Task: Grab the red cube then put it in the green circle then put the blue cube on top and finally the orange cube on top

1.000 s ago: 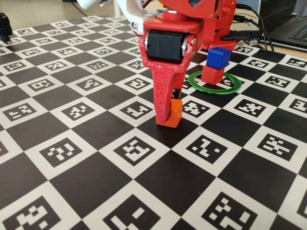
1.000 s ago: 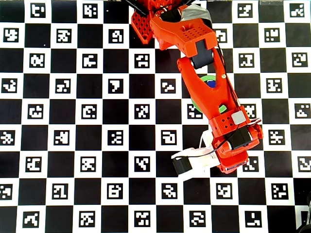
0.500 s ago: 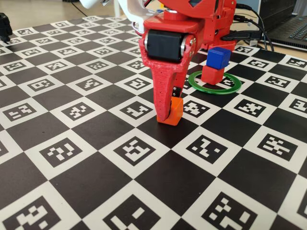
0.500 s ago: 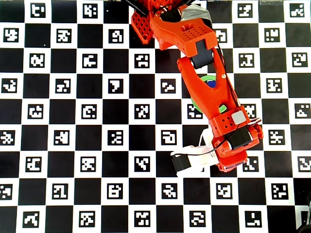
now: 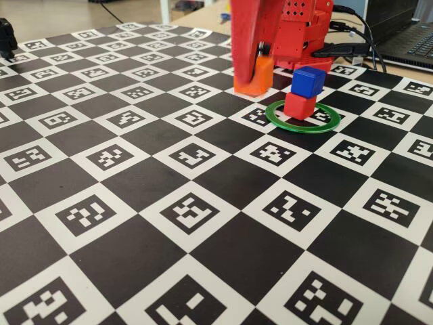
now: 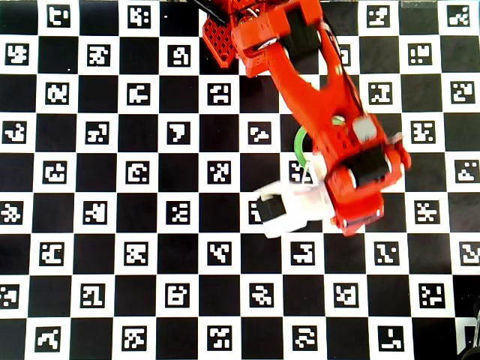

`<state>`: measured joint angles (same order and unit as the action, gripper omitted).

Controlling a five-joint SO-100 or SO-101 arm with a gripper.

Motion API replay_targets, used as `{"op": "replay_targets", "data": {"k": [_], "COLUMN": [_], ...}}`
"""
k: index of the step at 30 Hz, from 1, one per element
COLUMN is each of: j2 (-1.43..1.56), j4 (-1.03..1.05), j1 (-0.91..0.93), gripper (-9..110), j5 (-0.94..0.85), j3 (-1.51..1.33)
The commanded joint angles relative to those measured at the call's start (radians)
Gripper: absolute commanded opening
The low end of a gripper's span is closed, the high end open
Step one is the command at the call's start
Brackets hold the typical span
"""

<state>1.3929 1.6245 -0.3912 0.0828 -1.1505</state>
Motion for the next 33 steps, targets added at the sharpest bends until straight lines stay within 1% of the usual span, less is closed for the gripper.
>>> {"op": "replay_targets", "data": {"k": [1,4,12,17,20,27,33], "j2": [0.224,0.299,0.453,0.531,0.568,0.663,0.676], "j4": [0.051,0.106,0.147,0.120,0.126,0.160,0.144], "j1": [-0.005,-0.003,0.035,0.080,0.092,0.002,-0.095], "gripper": [13,13,13,12,12,11,11], "j5": [0.025,0.078,0.196,0.345,0.379,0.416,0.457], "j3": [-0.012,-0.046,-0.118,-0.241,-0.304,-0.413,-0.472]}}
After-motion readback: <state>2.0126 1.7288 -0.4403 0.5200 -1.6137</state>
